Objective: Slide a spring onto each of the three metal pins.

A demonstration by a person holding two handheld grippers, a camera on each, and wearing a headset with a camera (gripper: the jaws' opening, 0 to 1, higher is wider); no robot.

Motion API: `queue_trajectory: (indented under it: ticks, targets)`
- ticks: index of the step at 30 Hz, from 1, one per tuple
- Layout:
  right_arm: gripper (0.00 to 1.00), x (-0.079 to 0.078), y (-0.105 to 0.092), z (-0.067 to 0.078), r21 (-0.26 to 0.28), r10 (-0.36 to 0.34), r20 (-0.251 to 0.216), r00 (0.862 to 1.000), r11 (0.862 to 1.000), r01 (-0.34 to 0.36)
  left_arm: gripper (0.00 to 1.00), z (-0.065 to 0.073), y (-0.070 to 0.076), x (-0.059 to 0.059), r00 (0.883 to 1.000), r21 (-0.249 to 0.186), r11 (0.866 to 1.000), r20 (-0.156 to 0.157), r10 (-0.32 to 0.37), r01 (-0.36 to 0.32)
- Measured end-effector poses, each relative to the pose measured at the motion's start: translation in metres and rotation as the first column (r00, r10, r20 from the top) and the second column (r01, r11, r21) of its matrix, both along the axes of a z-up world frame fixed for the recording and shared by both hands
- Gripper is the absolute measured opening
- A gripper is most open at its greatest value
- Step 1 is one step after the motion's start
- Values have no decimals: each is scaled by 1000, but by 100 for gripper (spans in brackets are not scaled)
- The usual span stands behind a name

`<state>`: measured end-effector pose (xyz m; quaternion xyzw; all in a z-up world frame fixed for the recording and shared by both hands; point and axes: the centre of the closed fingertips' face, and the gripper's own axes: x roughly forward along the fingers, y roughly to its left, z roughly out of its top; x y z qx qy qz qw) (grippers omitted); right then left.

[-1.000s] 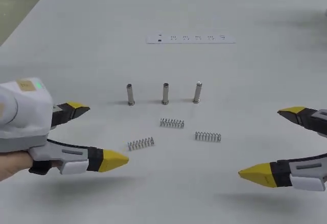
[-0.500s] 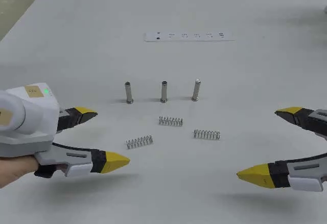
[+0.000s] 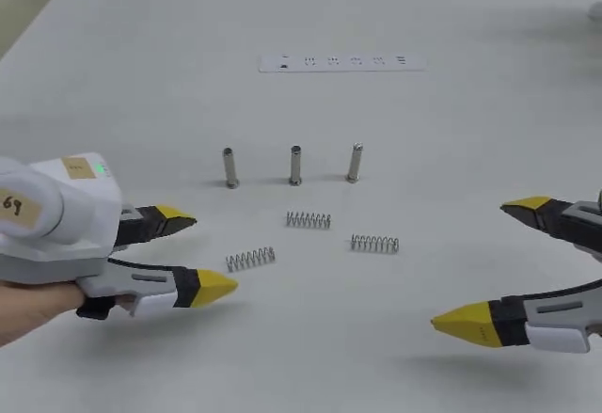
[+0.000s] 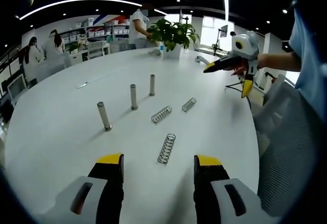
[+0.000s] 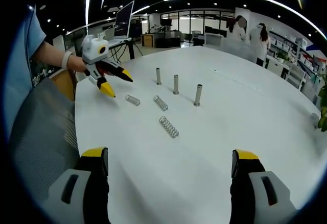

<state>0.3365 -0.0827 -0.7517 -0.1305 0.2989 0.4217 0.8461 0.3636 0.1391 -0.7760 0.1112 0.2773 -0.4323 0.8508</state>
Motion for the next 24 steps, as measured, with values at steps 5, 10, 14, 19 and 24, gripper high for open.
queue_trajectory:
  ticks: [5,10,14,19,24]
  targets:
    - [100,0,-2,1,0,-4,0,1000,1000,4,41,-4,-2,3,1000,3,1000,1,-5,5]
    - [99,-1,-4,1,2,-10,0,1000,1000,10,33,-9,-5,3,1000,4,1000,0,-14,14]
    - [99,-3,-5,-1,-4,-14,-3,1000,1000,14,28,-14,-9,1,1000,11,1000,2,-26,26]
    - [99,-5,-6,-2,-3,-16,-9,1000,1000,16,23,-18,-10,0,1000,15,999,0,-28,28]
    - [99,-5,-6,-2,-5,-15,-9,1000,1000,15,14,-22,-11,-1,999,25,999,2,-37,37]
